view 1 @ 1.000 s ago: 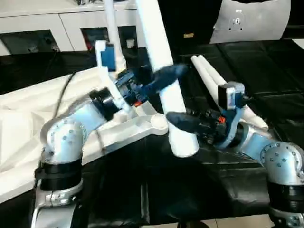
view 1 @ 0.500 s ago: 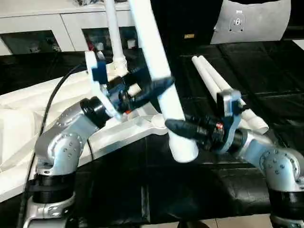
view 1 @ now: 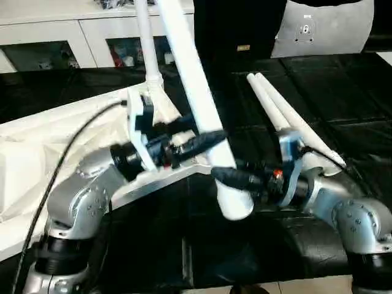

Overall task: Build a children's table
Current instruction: Insert table leg to table base

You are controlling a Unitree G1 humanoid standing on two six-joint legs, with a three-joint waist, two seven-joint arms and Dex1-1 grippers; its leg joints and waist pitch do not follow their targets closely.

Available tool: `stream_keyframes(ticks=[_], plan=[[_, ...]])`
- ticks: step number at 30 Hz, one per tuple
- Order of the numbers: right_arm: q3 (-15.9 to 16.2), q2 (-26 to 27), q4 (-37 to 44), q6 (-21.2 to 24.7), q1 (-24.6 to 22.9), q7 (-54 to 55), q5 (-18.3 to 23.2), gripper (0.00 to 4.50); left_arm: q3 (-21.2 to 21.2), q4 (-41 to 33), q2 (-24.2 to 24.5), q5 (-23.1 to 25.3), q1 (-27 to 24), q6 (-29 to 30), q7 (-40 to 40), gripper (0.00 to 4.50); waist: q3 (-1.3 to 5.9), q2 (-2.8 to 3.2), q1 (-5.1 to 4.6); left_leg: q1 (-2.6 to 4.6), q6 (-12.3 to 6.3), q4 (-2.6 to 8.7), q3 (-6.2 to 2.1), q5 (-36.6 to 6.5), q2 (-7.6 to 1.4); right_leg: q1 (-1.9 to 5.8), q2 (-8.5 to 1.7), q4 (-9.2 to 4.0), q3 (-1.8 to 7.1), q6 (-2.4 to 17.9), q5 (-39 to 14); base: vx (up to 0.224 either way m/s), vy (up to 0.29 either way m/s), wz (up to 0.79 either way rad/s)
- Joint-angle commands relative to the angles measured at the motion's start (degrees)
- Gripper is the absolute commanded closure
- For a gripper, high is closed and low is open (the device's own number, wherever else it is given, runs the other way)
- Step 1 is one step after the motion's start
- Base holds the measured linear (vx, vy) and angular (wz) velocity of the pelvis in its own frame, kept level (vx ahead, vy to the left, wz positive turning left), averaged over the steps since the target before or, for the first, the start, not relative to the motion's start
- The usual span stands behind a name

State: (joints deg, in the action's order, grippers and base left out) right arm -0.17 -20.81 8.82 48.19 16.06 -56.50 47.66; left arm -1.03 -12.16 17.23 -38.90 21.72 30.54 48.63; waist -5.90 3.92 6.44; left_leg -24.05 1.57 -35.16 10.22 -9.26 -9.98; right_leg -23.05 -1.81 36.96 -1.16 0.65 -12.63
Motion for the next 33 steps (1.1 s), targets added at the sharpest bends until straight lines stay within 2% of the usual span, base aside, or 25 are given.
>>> stream_keyframes(ticks=[1, 5, 10, 14, 19, 25, 31, 32, 33], plan=[[1.0, 0.2, 3.1, -1.3, 0.6, -2.3, 1.1, 2.59, -1.6, -0.2, 0.1, 0.4, -0.9, 1.5, 0.1, 1.85, 5.00, -0.57, -0.01, 1.87, -0.78, 3.45, -1.39, -7.0, -2.83, 2.40, -5.40, -4.87, 2.27, 10.9, -8.6, 0.000, 0.000, 0.00], [1.8, 0.1, 2.9, -1.9, 0.5, -2.5, 0.6, 2.59, -1.6, -0.8, -0.8, -1.7, -1.2, 3.0, -0.4, 1.99, 5.07, -0.40, 0.03, 1.86, -0.68, 3.43, -1.45, -7.3, -2.82, 2.37, -5.36, -4.89, 2.29, 10.8, -9.2, 0.000, 0.000, 0.00], [2.6, -0.3, 2.6, -2.9, 0.5, -3.1, -0.7, 2.59, -1.2, -2.8, -2.4, -7.3, -2.0, 7.4, -1.3, 2.21, 5.26, -0.51, 0.05, 1.83, -1.04, 3.25, -1.42, -6.7, -2.78, 2.42, -5.28, -4.70, 2.24, 11.4, -7.7, 0.000, 0.000, 0.00], [3.1, -0.5, 2.2, -3.6, 0.6, -3.4, -1.3, 2.59, -0.6, -3.2, -3.4, -9.7, -2.3, 9.0, -2.7, 2.37, 5.31, -0.63, 0.10, 1.71, -1.41, 3.12, -1.36, -6.3, -2.70, 2.49, -5.29, -4.78, 2.26, 11.2, -7.8, 0.000, 0.000, 0.00], [4.9, -0.8, 1.2, -5.6, 0.9, -3.8, -4.0, 2.59, -4.0, -4.1, -1.7, -6.8, -3.6, 9.9, -2.1, 2.49, 5.40, -0.69, 0.04, 1.77, -1.40, 3.25, -1.43, -6.9, -2.77, 2.45, -5.25, -4.95, 2.28, 10.0, -9.5, 0.000, 0.000, 0.00], [6.4, -0.5, 0.2, -8.7, 1.0, -3.0, -7.1, 2.59, -4.7, -4.5, -0.1, -6.4, -4.2, 11.5, -2.2, 2.52, 5.60, -0.62, 0.02, 1.90, -0.77, 3.24, -1.43, -7.5, -2.78, 2.30, -5.22, -4.96, 2.28, 9.8, -10.4, 0.000, 0.000, 0.00], [7.5, 0.9, -1.8, -15.0, 1.3, -0.3, -13.2, 2.59, -4.9, -3.6, 2.3, -2.9, -4.1, 9.1, -1.7, 2.58, 5.81, -0.51, -0.08, 1.95, -0.44, 3.30, -1.51, -8.0, -2.88, 2.19, -5.23, -4.83, 2.30, 9.7, -10.0, 0.000, 0.000, 0.00], [8.0, 1.5, -2.8, -18.2, 1.5, 1.1, -15.9, 2.59, -4.4, -3.3, 2.5, -2.5, -4.0, 8.5, -1.9, 2.59, 5.81, -0.49, -0.13, 1.95, -0.40, 3.30, -1.47, -8.1, -2.85, 2.14, -5.20, -4.82, 2.29, 9.7, -9.7, 0.000, 0.000, 0.00], [7.9, 2.0, -3.5, -19.6, 1.6, 1.9, -16.8, 2.59, -3.9, -3.1, 2.5, -2.4, -3.8, 8.2, -2.3, 2.60, 5.79, -0.58, -0.20, 1.91, -0.21, 3.30, -1.42, -8.3, -2.79, 2.11, -5.25, -4.87, 2.32, 9.7, -10.1, 0.000, 0.000, 0.00]])
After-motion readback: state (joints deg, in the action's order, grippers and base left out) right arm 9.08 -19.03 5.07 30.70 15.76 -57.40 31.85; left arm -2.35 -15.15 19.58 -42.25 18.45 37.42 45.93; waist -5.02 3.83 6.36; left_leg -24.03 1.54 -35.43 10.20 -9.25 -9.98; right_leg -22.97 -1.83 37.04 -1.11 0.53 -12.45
